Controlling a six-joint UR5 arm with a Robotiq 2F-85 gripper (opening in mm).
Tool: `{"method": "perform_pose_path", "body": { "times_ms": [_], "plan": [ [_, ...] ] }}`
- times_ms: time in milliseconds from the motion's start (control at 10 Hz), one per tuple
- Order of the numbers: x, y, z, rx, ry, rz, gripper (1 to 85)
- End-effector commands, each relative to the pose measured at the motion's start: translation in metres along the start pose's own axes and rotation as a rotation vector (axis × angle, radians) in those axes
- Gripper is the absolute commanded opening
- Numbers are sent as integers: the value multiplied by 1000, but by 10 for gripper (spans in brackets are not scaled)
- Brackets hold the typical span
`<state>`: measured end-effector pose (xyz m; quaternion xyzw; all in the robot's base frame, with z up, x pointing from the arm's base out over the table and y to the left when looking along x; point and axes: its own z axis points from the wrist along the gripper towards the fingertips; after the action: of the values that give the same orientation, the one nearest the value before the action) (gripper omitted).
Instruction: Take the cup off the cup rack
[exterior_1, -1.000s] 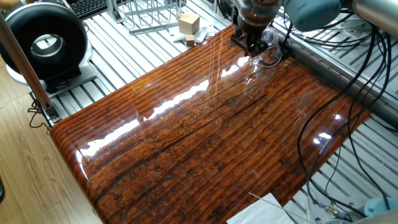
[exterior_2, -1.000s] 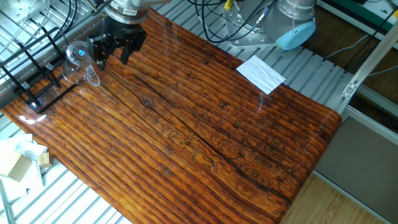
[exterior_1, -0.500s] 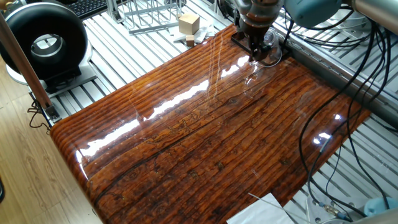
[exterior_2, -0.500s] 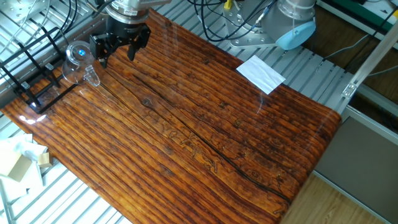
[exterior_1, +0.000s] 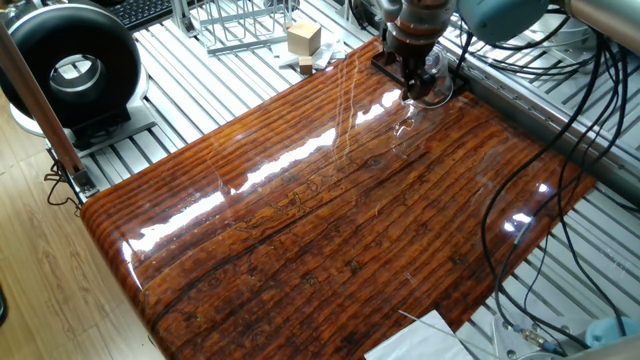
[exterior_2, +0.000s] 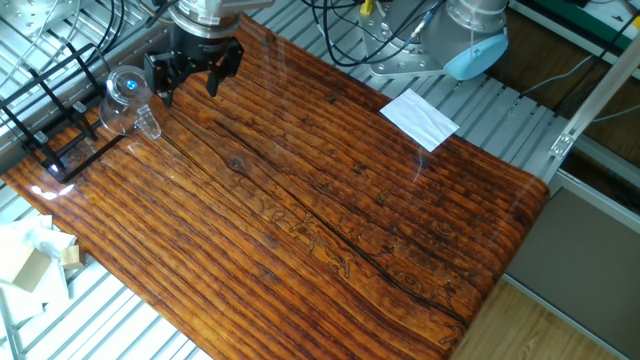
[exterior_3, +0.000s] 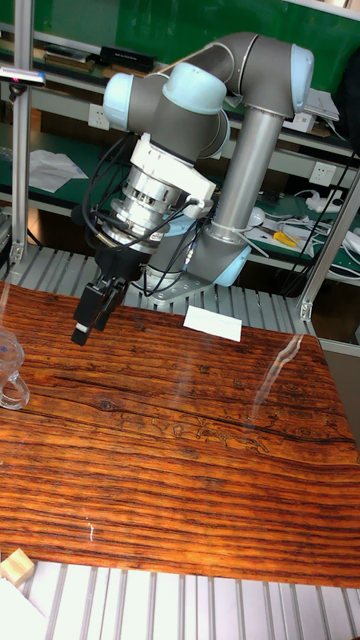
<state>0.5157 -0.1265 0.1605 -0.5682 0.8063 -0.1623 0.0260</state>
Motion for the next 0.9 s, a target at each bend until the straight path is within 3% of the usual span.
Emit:
{"method": "perform_pose_path", "body": {
  "times_ms": [0,400,700,800],
  "plan": [
    [-1,1,-1,-8,-10,31,690],
    [-2,-4,2,13,-30,2,690],
    [17,-11,19,-10,-116,-22,717],
    [26,-16,21,-7,-112,-25,723]
  ]
}}
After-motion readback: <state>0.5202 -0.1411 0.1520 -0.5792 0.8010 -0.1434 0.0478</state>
